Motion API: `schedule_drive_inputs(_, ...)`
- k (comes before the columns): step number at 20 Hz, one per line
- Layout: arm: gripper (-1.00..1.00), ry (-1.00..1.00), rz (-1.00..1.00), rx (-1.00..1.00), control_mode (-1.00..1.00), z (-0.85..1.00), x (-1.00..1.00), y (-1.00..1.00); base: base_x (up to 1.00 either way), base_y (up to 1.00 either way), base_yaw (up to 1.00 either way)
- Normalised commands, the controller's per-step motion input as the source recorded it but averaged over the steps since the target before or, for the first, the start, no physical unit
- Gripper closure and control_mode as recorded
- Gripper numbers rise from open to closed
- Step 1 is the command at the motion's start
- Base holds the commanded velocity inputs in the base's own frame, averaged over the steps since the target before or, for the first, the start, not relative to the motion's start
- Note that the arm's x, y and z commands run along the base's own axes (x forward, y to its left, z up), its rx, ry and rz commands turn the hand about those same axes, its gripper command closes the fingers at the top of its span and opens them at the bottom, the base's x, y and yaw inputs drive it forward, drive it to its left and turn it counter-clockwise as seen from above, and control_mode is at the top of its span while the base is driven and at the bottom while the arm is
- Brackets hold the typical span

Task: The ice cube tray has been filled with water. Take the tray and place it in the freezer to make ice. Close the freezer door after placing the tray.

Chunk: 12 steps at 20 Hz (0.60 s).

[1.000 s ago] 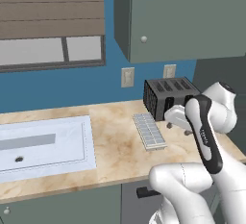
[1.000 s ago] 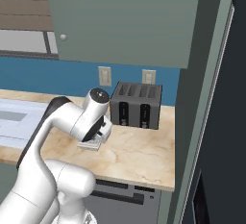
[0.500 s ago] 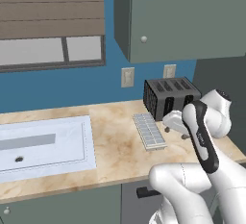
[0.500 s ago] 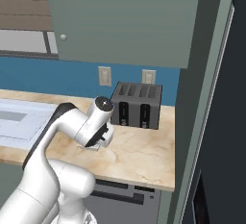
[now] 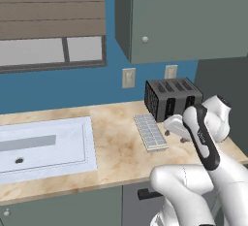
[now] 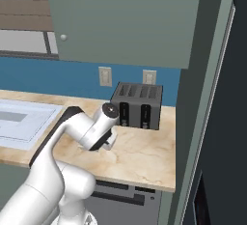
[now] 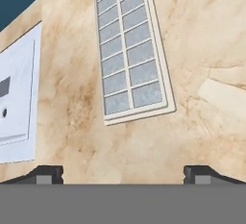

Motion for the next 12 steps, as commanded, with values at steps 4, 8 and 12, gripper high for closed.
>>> schedule_drive_inputs(4, -1.00, 0.00, 0.05, 0.00, -1.00, -0.14, 0.26, 0.00, 0.00, 0.00, 0.00)
schedule_drive_inputs(8, -1.00, 0.00, 0.06, 0.00, -1.00, -0.16, 0.22, 0.00, 0.00, 0.00, 0.00)
schedule_drive_inputs(12, -1.00, 0.00, 0.06, 0.00, -1.00, -0.14, 0.12, -0.06, 0.00, 0.00, 0.00)
